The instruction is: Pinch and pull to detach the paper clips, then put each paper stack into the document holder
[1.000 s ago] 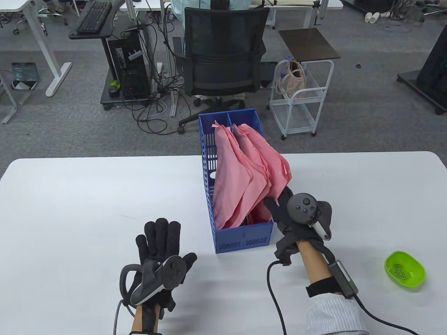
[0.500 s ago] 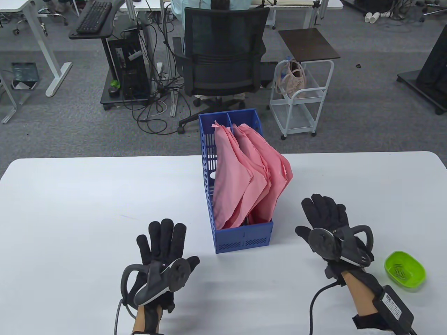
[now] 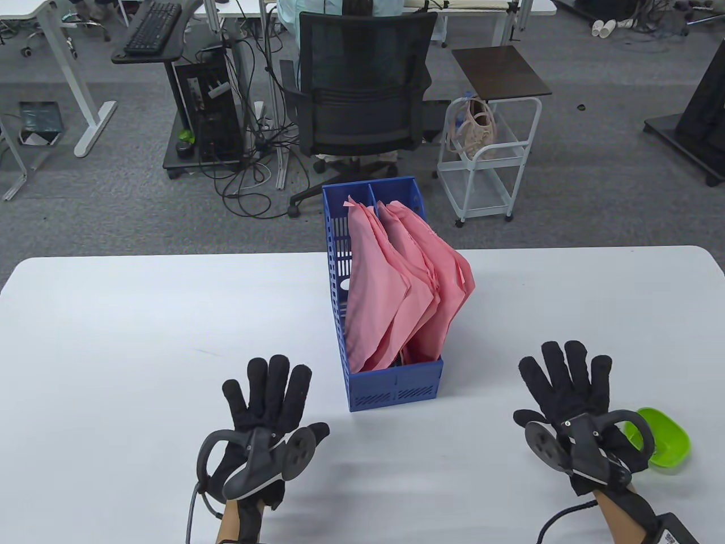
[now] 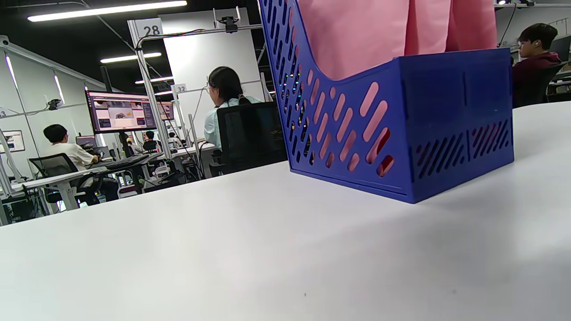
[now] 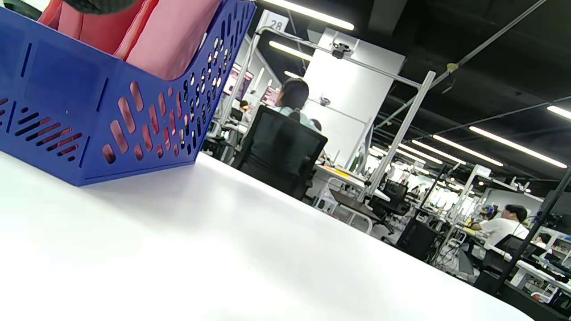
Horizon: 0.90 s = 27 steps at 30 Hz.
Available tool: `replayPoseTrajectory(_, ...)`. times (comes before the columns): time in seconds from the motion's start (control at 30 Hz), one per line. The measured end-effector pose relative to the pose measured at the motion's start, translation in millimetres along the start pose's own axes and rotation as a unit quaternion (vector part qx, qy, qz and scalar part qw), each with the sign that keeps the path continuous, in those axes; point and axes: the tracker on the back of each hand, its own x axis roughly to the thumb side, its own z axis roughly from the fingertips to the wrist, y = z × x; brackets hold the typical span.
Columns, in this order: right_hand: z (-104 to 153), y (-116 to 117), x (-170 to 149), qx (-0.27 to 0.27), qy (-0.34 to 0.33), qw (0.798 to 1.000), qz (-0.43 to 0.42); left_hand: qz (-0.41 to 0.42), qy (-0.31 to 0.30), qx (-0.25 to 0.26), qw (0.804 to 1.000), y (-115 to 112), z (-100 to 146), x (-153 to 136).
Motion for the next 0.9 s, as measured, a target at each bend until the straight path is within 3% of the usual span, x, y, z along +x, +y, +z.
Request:
replayPoseTrajectory(0.4,14.6,19.7,-2.9,0.012,0.014,1.000,-0.024,-0.011,-0.002,0.002,1.000,0.1,0.4,1.5)
replayPoseTrajectory(0.9,16.1,23.7,-4.3,0.016,0.014,0.999,-0.035,-0.010,0.001,0.003,1.000,-0.1,0.2,1.4)
